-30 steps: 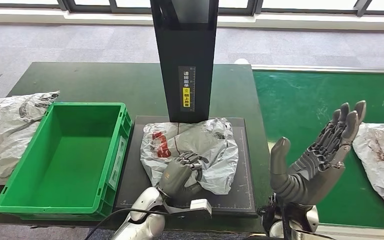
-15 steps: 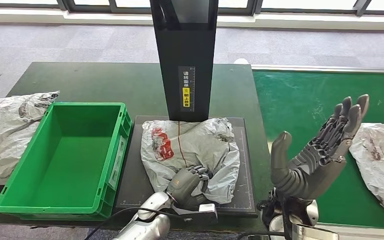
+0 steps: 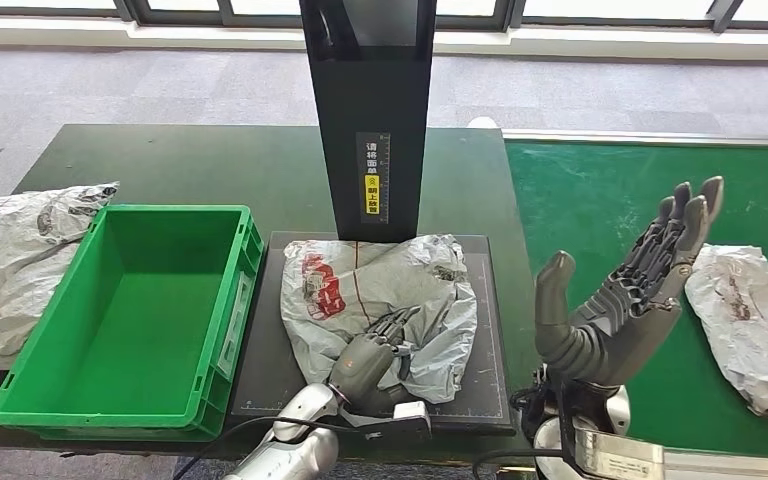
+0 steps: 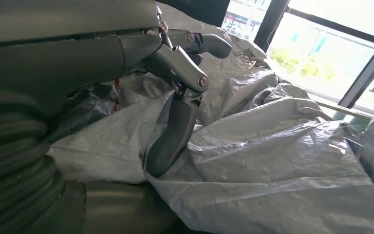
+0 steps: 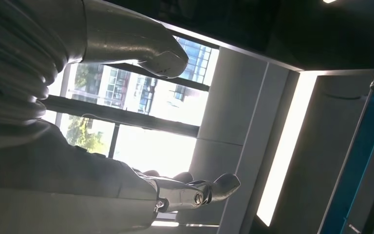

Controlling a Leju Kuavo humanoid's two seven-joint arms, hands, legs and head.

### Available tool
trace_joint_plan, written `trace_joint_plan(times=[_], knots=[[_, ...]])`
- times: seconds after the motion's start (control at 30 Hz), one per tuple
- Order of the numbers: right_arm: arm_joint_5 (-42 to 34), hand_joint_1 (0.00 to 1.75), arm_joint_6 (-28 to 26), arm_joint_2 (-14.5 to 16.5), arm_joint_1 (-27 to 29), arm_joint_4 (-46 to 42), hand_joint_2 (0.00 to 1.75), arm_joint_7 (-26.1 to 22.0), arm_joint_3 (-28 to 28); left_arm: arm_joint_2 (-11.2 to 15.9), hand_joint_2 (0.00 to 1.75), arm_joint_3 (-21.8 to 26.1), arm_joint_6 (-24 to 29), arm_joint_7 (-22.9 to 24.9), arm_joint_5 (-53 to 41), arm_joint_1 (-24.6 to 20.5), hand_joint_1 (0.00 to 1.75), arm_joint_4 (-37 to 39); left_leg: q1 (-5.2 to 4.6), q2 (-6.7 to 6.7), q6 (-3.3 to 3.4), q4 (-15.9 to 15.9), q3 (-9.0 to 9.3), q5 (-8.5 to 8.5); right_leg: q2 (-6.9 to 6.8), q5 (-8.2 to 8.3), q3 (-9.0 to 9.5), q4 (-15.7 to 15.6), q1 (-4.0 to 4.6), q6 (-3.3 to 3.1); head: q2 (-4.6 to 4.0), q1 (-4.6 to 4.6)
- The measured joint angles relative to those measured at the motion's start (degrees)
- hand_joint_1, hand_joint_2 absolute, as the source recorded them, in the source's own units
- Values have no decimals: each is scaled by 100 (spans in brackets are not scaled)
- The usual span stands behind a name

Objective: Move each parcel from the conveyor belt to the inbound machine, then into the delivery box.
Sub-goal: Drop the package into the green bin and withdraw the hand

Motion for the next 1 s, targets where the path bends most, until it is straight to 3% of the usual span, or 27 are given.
trace_joint_plan(times=[0.53, 0.9, 1.0], knots=[[96, 0, 130, 113, -1, 67, 175, 0, 0, -10, 175, 92, 18, 149, -38, -3, 0, 17, 0, 0, 0, 0, 0, 0, 0, 0, 0, 0, 0, 0, 0, 0], [28, 0, 173, 139, -124, 220, 175, 0, 0, -15, 175, 223, 507, 14, -15, 38, 0, -155, 0, -1, 1, 0, -1, 2, -1, 1, 0, 1, 0, -1, 0, 2], [24, 0, 173, 139, -139, 253, 175, 0, 0, -15, 175, 251, 502, 32, -21, 44, 131, -176, 0, -1, 1, 0, -2, 2, -1, 1, -1, 1, 0, -1, 0, 2]])
